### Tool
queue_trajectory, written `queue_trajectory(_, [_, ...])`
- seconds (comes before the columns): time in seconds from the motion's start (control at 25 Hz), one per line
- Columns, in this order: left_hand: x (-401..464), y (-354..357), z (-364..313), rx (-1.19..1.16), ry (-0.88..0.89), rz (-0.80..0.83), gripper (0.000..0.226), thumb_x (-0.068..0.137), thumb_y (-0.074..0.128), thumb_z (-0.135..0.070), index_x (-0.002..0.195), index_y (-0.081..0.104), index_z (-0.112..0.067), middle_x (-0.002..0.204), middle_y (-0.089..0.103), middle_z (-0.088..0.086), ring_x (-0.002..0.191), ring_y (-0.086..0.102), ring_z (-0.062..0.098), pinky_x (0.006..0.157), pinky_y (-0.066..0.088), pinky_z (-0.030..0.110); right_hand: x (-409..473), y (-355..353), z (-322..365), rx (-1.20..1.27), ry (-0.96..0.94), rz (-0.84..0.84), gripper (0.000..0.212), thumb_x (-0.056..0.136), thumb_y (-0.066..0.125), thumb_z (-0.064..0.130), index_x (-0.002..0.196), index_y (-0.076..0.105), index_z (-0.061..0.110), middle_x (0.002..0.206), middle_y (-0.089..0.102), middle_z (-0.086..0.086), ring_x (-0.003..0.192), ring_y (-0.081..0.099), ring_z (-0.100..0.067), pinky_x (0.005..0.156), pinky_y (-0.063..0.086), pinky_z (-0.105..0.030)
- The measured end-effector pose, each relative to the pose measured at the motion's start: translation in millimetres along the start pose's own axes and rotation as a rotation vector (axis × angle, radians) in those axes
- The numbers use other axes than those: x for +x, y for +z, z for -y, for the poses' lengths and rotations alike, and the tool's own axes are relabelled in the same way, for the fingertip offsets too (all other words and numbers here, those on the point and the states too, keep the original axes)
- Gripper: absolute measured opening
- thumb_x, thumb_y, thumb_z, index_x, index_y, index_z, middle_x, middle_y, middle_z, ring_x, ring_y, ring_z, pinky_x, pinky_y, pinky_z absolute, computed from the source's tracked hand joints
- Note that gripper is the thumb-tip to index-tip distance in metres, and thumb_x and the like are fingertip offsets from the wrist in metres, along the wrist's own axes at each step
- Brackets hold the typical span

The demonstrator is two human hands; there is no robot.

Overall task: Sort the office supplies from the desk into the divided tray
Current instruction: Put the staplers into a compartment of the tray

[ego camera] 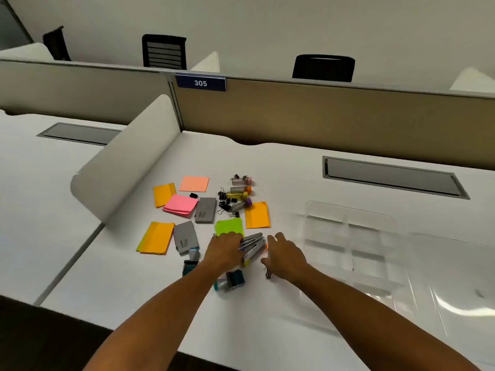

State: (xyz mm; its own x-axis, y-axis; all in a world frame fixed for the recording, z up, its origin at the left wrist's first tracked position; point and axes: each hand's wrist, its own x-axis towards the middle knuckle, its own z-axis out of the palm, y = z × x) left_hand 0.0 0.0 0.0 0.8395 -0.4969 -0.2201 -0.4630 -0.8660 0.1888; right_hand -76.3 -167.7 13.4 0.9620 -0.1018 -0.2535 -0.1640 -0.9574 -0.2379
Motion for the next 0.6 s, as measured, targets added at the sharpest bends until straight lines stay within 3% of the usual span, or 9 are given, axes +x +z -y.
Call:
queue_trajectory(0.12, [3, 2, 0, -0.01, -0.018, -0.039, 0.033, 0.089, 0.059, -0.036, 0.118, 0.054, -0.022, 0.117, 0.057, 0.003, 0.105, 0.053, 0.023, 0.09, 0.044, 0.038, -3, 3, 5, -0.078, 0.087, 0.053, 0.06, 0.086, 0.062, 0.052, 0.13, 0.048, 0.014, 0.13, 0.047, -0.01, 0.113, 0.055, -0.031, 0.086, 0.049, -0.038])
queue_trajectory(0.28, [5, 6, 0, -0.046, -0.046, -0.008, 0.044, 0.086, 0.058, -0.043, 0.121, 0.051, -0.017, 0.116, 0.049, 0.006, 0.101, 0.05, 0.022, 0.085, 0.05, 0.035, -3, 6, 10, 0.025, 0.151, 0.08, 0.052, 0.085, 0.067, 0.026, 0.13, 0.046, 0.011, 0.132, 0.043, -0.014, 0.1, 0.061, -0.031, 0.079, 0.051, -0.034])
queue_trajectory(0.44, [7, 6, 0, -0.103, -0.075, -0.005, 0.045, 0.082, 0.063, -0.043, 0.118, 0.052, -0.018, 0.116, 0.045, 0.005, 0.101, 0.05, 0.021, 0.082, 0.052, 0.035, 0, 7, 13, 0.113, 0.169, 0.064, 0.094, 0.084, 0.07, 0.017, 0.155, 0.01, 0.009, 0.142, 0.039, -0.021, 0.11, 0.061, -0.035, 0.086, 0.054, -0.036])
queue_trajectory(0.6, [9, 3, 0, -0.186, -0.084, 0.005, 0.031, 0.088, 0.065, -0.037, 0.108, 0.055, -0.015, 0.109, 0.053, 0.006, 0.093, 0.054, 0.022, 0.074, 0.045, 0.031, 0, -1, 9, 0.29, 0.213, 0.088, 0.103, 0.086, 0.07, 0.019, 0.156, -0.004, 0.009, 0.132, 0.053, -0.02, 0.11, 0.061, -0.031, 0.088, 0.052, -0.034])
